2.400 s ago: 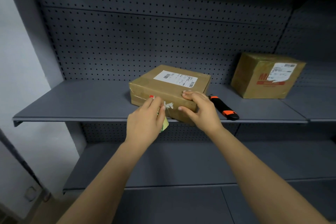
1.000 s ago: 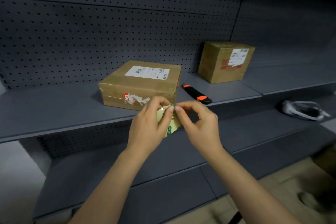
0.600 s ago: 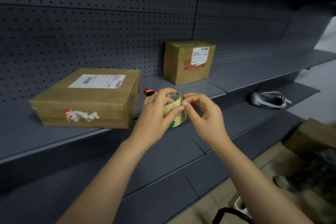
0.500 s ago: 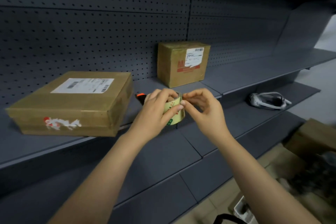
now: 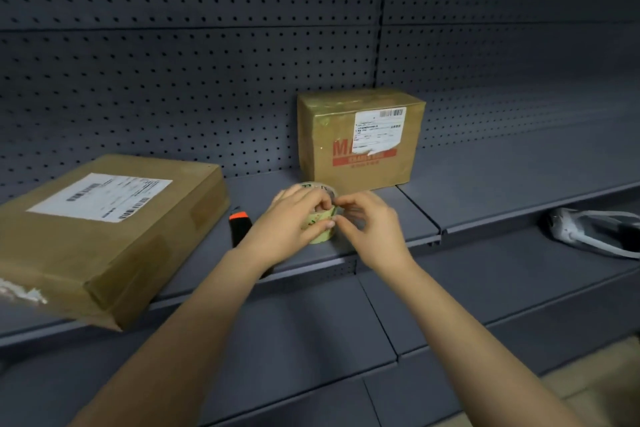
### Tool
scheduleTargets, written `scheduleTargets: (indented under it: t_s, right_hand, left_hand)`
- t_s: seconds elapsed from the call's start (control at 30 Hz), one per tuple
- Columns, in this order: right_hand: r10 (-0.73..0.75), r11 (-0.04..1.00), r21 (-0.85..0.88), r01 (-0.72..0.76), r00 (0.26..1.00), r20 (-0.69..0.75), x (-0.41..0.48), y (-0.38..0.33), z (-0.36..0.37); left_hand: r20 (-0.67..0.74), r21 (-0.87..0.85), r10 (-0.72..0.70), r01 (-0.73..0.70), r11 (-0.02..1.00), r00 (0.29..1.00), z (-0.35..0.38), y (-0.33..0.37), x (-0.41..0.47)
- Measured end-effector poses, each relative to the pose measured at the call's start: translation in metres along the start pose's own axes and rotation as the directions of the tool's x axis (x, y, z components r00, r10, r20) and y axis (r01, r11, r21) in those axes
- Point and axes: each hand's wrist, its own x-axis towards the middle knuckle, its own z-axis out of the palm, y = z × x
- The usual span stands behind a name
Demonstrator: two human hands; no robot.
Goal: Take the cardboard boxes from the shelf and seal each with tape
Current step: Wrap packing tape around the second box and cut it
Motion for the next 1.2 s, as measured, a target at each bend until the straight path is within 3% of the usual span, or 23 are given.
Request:
scheduleTargets:
  t_s: [0.17, 0.33, 0.47, 0.6, 0.73, 0.8, 0.93, 1.07, 1.2]
  right_hand:
    - [-0.203, 0.974, -0.105, 0.203, 0.979, 0.008, 0.008, -0.012, 0.009]
    - [-0.356, 0.933, -0.038, 0.357, 0.934, 0.036, 0.006, -0.055, 0.041]
    - [-0.418, 0.908, 0.019, 0.419, 0.9, 0.123, -0.005, -0.097, 0.085]
    - [-0.466, 0.884, 0.057, 0.463, 0.869, 0.164, -0.022, -0.138, 0.123]
    - [-0.462, 0.887, 0.073, 0.457, 0.878, 0.121, -0.033, -0.169, 0.15]
    - [-0.445, 0.896, 0.063, 0.44, 0.88, 0.165, -0.038, -0.179, 0.161]
    - [-0.419, 0.903, 0.047, 0.426, 0.856, 0.303, -0.047, -0.197, 0.182]
    - [-0.355, 0.934, 0.119, 0.336, 0.906, 0.231, -0.052, -0.214, 0.195]
    - [-0.293, 0.947, 0.179, 0.267, 0.946, 0.139, -0.055, -0.221, 0.206]
  left_hand:
    - [-0.14, 0.166, -0.041, 0.065, 0.984, 0.989, -0.025, 0.004, -0.024]
    - [-0.204, 0.244, -0.077, 0.127, 0.961, 0.976, -0.07, 0.004, -0.077]
    - [-0.245, 0.277, -0.131, 0.199, 0.94, 0.961, -0.107, -0.005, -0.13]
    - [-0.298, 0.254, -0.105, 0.185, 0.95, 0.949, -0.138, -0.013, -0.173]
    - [-0.355, 0.276, -0.099, 0.206, 0.939, 0.929, -0.162, -0.027, -0.208]
    - [-0.411, 0.296, -0.125, 0.262, 0.919, 0.903, -0.172, -0.039, -0.228]
    - [-0.308, 0.204, -0.236, 0.306, 0.93, 0.922, -0.186, -0.068, -0.265]
    - [-0.256, 0.045, -0.212, 0.231, 0.972, 0.943, -0.195, -0.093, -0.286]
    - [-0.3, -0.032, -0.175, 0.173, 0.984, 0.938, -0.2, -0.114, -0.283]
